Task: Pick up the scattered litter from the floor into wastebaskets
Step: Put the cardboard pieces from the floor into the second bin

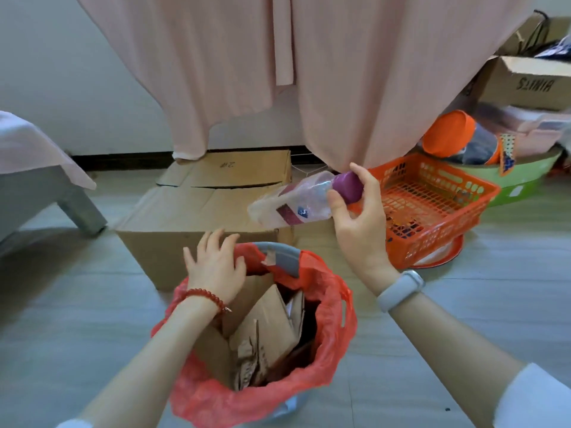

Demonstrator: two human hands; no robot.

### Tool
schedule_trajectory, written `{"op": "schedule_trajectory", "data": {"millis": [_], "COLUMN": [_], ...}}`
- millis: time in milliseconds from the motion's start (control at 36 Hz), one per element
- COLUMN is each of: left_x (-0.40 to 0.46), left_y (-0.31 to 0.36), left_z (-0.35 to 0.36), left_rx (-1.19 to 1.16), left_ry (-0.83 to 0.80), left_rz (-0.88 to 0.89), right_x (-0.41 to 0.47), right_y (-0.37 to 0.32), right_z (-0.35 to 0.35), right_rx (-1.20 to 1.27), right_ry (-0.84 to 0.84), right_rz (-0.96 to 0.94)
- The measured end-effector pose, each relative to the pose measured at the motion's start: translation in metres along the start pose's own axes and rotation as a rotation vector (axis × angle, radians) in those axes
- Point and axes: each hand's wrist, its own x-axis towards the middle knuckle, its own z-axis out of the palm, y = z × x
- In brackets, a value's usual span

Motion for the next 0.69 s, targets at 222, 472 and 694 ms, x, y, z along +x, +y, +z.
{"op": "schedule_trajectory", "data": {"millis": [222, 472, 694], "left_x": [-0.037, -0.057, -0.059], "left_y": [-0.077, -0.086, -0.083], "left_z": [0.002, 0.025, 0.025], "left_rx": [-0.277, -0.462, -0.531], "left_ry": [-0.127, -0.037, 0.045], "left_rz": [-0.210, -0.273, -0.305], "right_x": [-0.043, -0.060, -0.074], "right_y": [0.000, 0.031, 0.063], "right_z": [0.025, 0.046, 0.037], "right_rx": [-0.229, -0.698, -1.198], "right_ry": [-0.371, -0.780, -1.022], "right_rz": [-0.109, 0.042, -0.204]}}
